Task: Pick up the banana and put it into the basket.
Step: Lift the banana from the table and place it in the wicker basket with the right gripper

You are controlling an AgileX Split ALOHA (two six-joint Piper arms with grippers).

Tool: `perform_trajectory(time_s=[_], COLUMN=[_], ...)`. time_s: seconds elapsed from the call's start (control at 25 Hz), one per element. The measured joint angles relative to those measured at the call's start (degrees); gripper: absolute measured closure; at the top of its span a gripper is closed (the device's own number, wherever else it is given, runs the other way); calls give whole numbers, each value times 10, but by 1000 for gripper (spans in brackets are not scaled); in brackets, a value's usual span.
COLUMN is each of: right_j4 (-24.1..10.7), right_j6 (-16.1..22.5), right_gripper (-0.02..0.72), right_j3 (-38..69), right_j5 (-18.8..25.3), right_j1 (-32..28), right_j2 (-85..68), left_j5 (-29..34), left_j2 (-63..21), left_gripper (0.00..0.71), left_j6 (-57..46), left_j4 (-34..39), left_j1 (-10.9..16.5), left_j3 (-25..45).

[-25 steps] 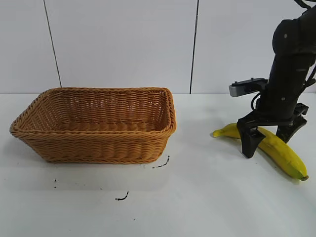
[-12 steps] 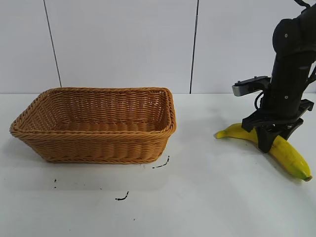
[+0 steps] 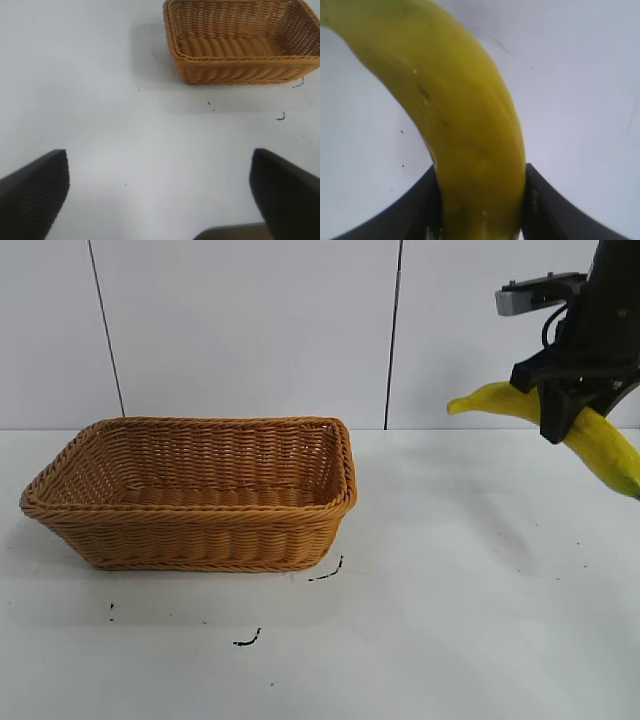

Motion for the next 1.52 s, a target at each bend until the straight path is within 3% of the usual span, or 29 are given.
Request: perform_trajectory(time_s=[0.32,0.52,0.8,1.16,1.36,1.52], right_j4=[25,32,25,4,-10,-17], right_j6=[-13,-15,-53,-114,-165,-179], right_gripper=[391,391,391,391,391,391], right_j3=[-162,-220,-229,-229,-229,-229], right_j5=[91,98,95,24,-65,-123], right_j1=[0,18,112,254,312,333], right_j2=[34,62,62,62,69,107], left_j5=[0,0,0,0,0,0], left_j2=[0,0,0,0,0,0], left_gripper=[15,15,15,15,15,15], left_j6=[0,0,0,0,0,0], left_j4=[0,0,0,0,0,0], left_j1=[0,0,0,0,0,0], left_j3=[0,0,0,0,0,0])
